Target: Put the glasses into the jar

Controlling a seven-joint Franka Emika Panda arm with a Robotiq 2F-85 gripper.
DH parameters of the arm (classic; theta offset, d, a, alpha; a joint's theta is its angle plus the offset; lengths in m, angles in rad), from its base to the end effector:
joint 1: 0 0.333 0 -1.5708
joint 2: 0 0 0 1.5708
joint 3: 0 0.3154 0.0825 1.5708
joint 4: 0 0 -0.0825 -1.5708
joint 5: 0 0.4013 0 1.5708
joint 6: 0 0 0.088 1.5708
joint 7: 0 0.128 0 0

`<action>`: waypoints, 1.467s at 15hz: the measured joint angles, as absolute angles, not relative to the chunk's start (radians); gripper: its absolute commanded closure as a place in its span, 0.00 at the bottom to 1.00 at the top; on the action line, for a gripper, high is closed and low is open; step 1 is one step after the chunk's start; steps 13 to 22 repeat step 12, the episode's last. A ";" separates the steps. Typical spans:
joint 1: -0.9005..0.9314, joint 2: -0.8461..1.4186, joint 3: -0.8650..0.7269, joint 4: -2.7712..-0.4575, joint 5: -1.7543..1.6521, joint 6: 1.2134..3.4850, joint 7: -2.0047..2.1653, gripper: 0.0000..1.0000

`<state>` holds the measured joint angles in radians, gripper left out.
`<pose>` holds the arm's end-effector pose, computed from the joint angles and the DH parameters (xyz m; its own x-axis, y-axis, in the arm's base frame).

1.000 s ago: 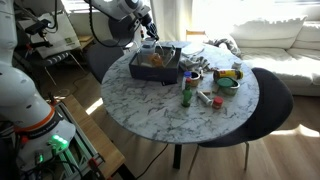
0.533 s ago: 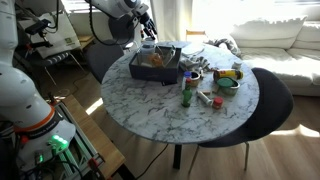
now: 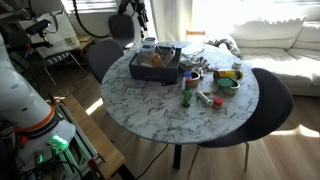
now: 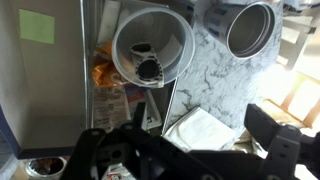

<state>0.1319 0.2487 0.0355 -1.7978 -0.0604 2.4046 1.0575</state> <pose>0.6704 0.1105 0.4190 0.6176 -0.7577 0.2109 -0.7035 -0.6521 -0.2827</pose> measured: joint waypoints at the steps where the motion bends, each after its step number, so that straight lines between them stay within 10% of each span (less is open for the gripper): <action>1: 0.104 0.208 0.060 -1.839 -0.007 2.403 0.984 0.00; 22: -0.021 -0.121 -0.007 -2.088 0.330 1.947 0.209 0.00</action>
